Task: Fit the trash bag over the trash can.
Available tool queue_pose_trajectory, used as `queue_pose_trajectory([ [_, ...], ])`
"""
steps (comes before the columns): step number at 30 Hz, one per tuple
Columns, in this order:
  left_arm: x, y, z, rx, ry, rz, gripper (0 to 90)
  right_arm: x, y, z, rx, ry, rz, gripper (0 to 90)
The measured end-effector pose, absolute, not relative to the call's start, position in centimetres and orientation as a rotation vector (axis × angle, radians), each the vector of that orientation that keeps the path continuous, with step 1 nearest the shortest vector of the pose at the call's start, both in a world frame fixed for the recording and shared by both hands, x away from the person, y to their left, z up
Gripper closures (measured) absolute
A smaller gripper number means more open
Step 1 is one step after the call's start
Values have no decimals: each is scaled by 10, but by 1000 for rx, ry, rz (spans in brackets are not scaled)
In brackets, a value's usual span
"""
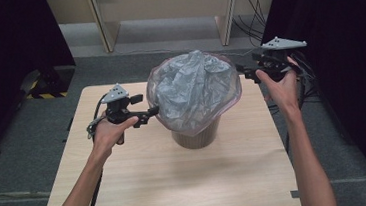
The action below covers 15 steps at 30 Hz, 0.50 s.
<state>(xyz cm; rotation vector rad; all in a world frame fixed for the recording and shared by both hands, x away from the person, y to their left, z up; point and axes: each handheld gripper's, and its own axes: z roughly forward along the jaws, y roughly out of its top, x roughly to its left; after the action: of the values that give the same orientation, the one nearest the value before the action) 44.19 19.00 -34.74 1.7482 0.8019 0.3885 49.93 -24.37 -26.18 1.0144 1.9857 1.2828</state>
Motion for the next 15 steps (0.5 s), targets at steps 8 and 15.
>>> queue_pose_trajectory([
  [8, 443, 190, -349, 1753, 800, 380, 192, 527, -226, -263, 1042, 2058, 1225, 423],
  [15, 443, 189, -355, 1757, 798, 367, 198, 541, -224, -281, 1084, 2148, 1214, 631],
])
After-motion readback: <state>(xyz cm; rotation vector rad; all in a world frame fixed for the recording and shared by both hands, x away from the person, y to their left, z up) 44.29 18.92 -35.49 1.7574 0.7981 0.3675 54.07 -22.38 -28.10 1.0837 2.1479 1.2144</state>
